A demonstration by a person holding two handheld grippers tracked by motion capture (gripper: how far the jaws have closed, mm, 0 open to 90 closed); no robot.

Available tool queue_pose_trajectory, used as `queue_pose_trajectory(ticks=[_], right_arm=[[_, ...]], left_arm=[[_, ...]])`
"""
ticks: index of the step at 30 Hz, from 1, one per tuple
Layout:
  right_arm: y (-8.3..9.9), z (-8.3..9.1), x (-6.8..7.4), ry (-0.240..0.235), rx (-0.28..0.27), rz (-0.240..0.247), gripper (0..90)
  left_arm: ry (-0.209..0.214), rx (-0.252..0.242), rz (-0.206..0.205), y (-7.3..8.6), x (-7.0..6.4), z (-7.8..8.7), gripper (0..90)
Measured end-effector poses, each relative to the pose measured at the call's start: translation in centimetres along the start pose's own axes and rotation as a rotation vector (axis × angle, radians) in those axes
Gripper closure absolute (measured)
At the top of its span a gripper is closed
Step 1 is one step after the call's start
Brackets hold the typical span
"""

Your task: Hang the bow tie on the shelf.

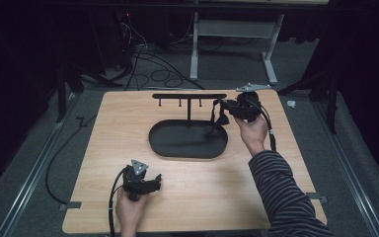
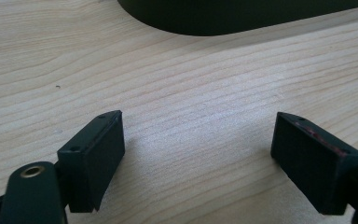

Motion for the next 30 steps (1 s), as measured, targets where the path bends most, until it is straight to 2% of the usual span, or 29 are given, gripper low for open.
queue_pose_trajectory(ticks=[17,30], right_arm=[[0.3,1.1,0.1,-0.013,-0.016,-0.004,71.1],[0.9,2.2,-0.5,-0.015,-0.035,-0.016,67.9]], left_arm=[[0.000,0.000,-0.002,0.0,0.0,0.0,17.8],[0.000,0.002,-0.002,0.0,0.0,0.0,17.8]])
Point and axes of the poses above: each handheld gripper's, and its own axes: z roughly backward along the jaws, y roughly out of its underside, x roughly to its left, the point moved 9 cm from there along -z, roughly forward along the jaws, and after that the axes turned 3 degrees about -y, right-handed, at the moved point
